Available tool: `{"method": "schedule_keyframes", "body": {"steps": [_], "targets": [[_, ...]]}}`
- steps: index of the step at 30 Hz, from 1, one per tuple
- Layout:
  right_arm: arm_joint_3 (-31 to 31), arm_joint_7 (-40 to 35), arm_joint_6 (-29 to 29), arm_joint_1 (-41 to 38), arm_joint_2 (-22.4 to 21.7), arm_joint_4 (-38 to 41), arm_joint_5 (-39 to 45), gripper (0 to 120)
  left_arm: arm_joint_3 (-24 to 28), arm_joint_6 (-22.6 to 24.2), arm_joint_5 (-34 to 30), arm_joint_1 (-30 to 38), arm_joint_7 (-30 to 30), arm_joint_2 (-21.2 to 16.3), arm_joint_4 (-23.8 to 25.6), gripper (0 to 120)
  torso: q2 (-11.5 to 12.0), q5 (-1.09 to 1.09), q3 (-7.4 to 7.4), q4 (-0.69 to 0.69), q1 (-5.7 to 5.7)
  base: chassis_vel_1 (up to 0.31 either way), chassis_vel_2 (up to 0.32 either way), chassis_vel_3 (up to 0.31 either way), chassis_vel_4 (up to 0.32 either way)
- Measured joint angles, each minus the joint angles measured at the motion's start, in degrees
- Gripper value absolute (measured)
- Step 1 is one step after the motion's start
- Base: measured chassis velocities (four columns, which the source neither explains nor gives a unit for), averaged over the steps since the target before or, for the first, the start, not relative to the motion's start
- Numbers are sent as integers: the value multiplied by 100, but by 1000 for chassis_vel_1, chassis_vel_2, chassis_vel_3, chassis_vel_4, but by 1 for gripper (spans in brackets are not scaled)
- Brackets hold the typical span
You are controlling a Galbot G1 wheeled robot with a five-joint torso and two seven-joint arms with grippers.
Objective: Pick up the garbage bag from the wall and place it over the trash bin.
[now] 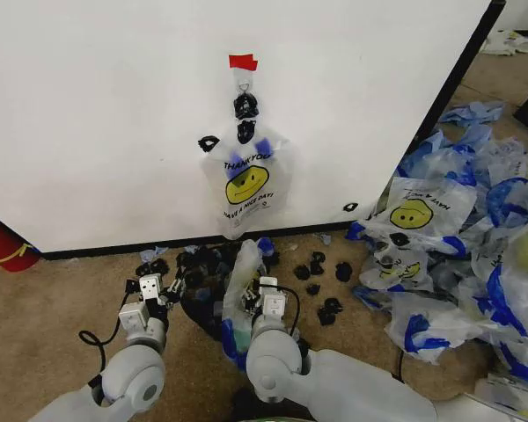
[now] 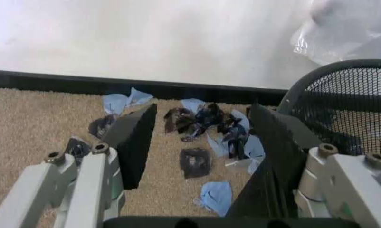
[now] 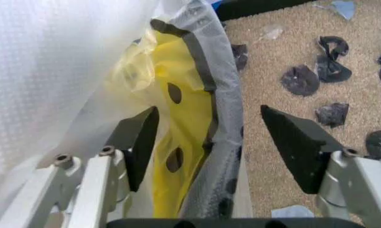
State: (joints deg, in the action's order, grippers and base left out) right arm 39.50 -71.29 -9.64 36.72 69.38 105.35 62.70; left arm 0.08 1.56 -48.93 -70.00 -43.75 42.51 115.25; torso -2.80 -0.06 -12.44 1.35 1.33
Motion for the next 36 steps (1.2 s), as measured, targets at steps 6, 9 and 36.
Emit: {"method": "schedule_keyframes", "body": {"steps": [6,9,36], "targets": [[20,-19,1,16,9,-1,-8,60,-1,-1,11,-24,4,7,5,62,0,1,0,0,0,0,0,0,0],[27,-34,1,22,8,10,-8,60,-2,-2,20,-37,5,8,9,63,1,1,0,0,0,0,0,0,0],[183,-73,61,13,69,-64,-357,4,-22,-11,239,-93,82,32,23,62,3,-3,-2,-1,1,0,0,0,0]]}}
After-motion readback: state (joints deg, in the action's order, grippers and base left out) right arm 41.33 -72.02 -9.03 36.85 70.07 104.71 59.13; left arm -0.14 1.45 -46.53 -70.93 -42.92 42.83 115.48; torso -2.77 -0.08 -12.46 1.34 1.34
